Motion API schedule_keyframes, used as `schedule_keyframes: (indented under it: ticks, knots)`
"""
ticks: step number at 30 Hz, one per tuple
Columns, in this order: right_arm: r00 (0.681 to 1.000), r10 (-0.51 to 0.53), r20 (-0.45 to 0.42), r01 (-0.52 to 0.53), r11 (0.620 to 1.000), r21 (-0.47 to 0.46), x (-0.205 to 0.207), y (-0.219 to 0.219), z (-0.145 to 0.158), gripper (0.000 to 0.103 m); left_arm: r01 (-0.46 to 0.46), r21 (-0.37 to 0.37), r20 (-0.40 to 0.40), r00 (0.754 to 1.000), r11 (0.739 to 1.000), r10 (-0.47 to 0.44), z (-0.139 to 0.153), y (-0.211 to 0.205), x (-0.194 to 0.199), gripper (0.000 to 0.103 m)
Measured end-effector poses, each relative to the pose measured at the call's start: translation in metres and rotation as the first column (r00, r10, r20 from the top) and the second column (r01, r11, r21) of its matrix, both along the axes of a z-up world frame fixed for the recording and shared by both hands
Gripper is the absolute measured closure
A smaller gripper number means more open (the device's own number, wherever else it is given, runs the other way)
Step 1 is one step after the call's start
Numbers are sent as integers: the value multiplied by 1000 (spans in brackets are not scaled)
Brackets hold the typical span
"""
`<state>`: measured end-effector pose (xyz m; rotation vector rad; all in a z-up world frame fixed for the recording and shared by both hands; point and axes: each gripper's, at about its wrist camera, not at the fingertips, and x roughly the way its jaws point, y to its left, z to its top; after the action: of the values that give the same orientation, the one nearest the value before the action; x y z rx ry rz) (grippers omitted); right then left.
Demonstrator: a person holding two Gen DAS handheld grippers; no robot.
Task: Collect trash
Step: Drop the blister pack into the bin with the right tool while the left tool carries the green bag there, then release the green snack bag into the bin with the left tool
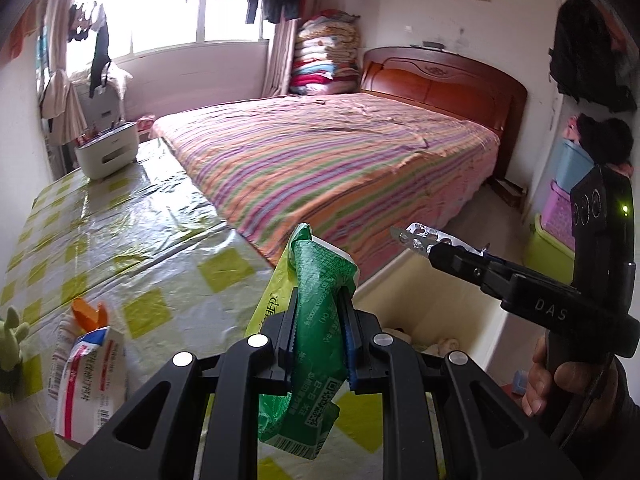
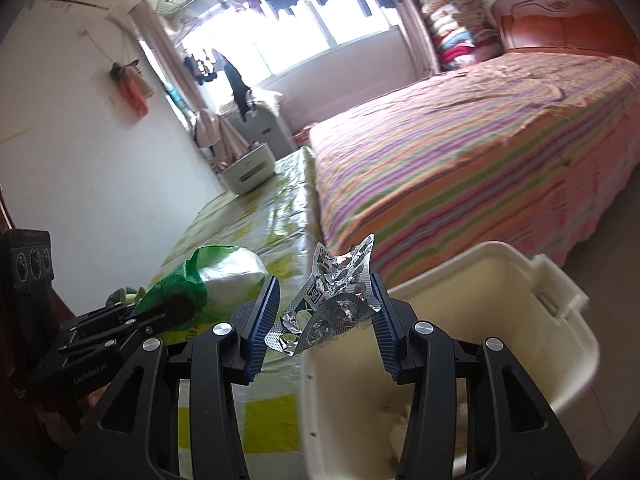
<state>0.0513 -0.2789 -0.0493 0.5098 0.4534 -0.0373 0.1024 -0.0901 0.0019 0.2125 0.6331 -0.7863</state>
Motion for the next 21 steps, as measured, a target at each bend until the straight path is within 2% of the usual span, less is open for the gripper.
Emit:
schedule_keyframes:
  ticks: [8, 13, 14, 16, 21]
  knots:
    - [997, -71, -24, 71, 997, 27, -11, -17, -9, 57, 50, 28, 10, 999, 998, -50, -2, -22, -16, 86]
    - [995, -100, -21, 100, 995, 11, -16, -14, -6, 56, 72, 33, 13, 997, 997, -73, -3, -33, -23, 86]
    - [995, -102, -20, 102, 995, 8, -18, -14, -6, 52, 77, 38, 13, 997, 996, -78, -5, -35, -24, 86]
    - [994, -109, -20, 109, 994, 9, -20, -14, -6, 36, 83, 49, 12, 996, 995, -83, -7, -39, -26, 86]
    - [989, -148, 5, 147, 988, 49, -29, -24, -5, 36, 97, 51, 7, 995, 994, -97, -8, -46, -29, 86]
